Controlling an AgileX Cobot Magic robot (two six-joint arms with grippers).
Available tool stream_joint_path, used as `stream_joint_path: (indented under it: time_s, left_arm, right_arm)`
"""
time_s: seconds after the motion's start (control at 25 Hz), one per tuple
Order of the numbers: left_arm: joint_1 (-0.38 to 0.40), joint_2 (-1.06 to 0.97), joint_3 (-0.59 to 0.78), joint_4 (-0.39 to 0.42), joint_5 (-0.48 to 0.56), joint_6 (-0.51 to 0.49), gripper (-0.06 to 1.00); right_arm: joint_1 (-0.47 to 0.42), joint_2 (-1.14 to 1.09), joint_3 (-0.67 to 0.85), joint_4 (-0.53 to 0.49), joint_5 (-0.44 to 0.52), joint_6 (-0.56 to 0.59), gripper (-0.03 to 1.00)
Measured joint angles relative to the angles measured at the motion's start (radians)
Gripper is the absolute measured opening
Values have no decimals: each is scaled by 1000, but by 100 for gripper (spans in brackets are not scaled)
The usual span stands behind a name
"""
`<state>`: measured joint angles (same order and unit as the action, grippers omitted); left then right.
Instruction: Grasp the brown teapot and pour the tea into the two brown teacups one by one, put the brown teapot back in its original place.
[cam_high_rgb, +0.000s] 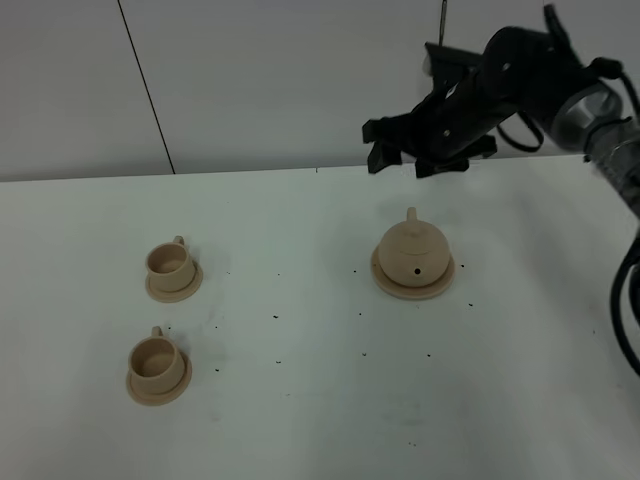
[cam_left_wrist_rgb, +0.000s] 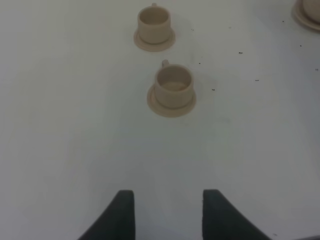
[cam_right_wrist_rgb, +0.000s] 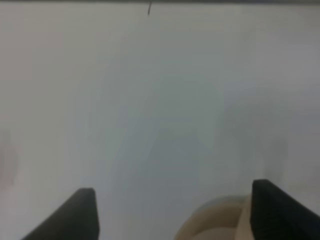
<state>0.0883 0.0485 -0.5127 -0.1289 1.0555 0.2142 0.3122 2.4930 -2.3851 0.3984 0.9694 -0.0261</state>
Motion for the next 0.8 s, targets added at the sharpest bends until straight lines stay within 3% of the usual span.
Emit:
stream_joint_path:
  time_s: [0.32, 0.8]
  left_arm:
    - [0, 0, 0, 0, 0, 0, 39]
    - [0, 0, 0, 0, 0, 0, 39]
  right_arm:
    - [4, 29, 0, -164, -3, 96, 58]
    - [26, 82, -4, -178, -5, 106, 58]
